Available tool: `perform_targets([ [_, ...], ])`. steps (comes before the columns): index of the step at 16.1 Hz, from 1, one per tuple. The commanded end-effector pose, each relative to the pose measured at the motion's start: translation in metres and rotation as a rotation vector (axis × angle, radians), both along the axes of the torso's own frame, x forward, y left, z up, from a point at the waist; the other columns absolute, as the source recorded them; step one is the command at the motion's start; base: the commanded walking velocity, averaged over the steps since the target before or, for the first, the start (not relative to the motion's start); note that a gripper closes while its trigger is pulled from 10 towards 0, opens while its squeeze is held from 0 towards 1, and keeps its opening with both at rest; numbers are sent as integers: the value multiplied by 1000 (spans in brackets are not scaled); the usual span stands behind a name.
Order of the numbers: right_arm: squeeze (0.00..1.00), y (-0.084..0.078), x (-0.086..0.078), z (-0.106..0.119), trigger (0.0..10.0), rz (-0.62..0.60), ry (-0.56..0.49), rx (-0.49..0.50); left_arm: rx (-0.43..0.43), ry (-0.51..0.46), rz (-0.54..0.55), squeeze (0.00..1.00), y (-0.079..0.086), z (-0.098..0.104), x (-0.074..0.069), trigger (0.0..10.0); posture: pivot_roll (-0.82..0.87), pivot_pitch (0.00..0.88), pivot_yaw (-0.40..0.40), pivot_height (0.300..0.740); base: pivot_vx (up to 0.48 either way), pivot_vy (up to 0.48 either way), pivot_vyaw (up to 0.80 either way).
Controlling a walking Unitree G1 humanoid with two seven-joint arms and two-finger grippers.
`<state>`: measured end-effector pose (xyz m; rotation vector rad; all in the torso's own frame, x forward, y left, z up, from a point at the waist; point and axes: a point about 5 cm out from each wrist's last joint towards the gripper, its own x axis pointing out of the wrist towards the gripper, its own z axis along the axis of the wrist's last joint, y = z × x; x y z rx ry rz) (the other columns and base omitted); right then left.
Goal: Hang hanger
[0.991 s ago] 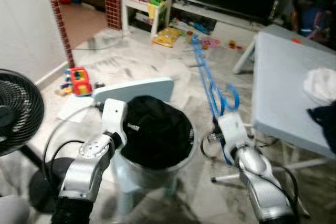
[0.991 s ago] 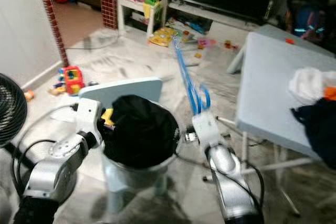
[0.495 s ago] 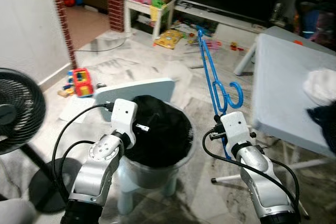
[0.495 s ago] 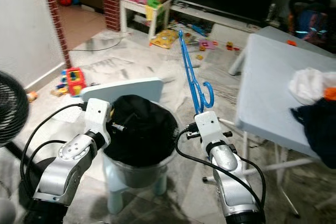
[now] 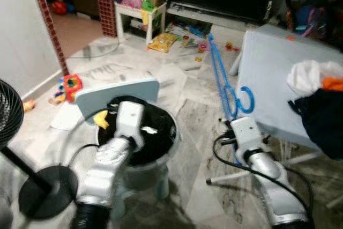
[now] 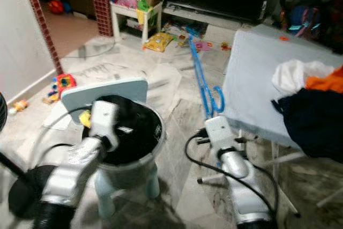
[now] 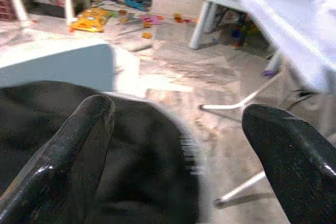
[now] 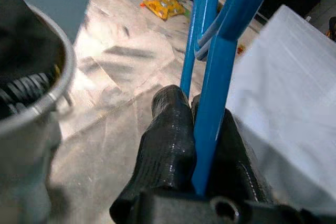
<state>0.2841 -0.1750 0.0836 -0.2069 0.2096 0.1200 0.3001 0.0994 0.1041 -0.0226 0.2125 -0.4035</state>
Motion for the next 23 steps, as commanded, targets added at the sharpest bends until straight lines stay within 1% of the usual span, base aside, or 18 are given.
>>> perform_targets([
  [1, 0, -1, 4, 10, 10000, -12, -42, 6, 20, -28, 32, 0, 3, 5, 5, 10000, 117, 0, -118, 740, 0, 0, 0],
  [4, 0, -3, 4, 10, 10000, -10, -39, 1, 5, -26, 59, 0, 4, 5, 6, 10000, 116, 0, -125, 740, 0, 0, 0],
  [6, 0, -4, 3, 9, 10000, -8, -35, 0, 24, -25, 74, 0, 4, 3, 6, 10000, 115, 0, -128, 740, 0, 0, 0],
  [11, 0, -2, 2, 9, 10000, 19, -29, -12, 27, -19, 78, 0, 1, 1, 7, 10000, 107, 0, -133, 740, 0, 0, 0],
  [17, 0, -2, 1, 9, 10000, 23, -25, -9, 25, -8, 80, 0, -1, -1, 7, 10000, 104, 0, -133, 740, -312, 0, 0],
  [19, 0, -2, 1, 10, 10000, 24, -25, -8, 26, -8, 79, 0, -2, -1, 8, 10000, 100, 0, -131, 740, 0, 0, 0],
  [23, 0, -3, 0, 9, 10000, 24, -22, -10, -28, 21, 120, 0, -6, -2, 11, 10000, 96, 0, -130, 740, 0, 0, 0],
])
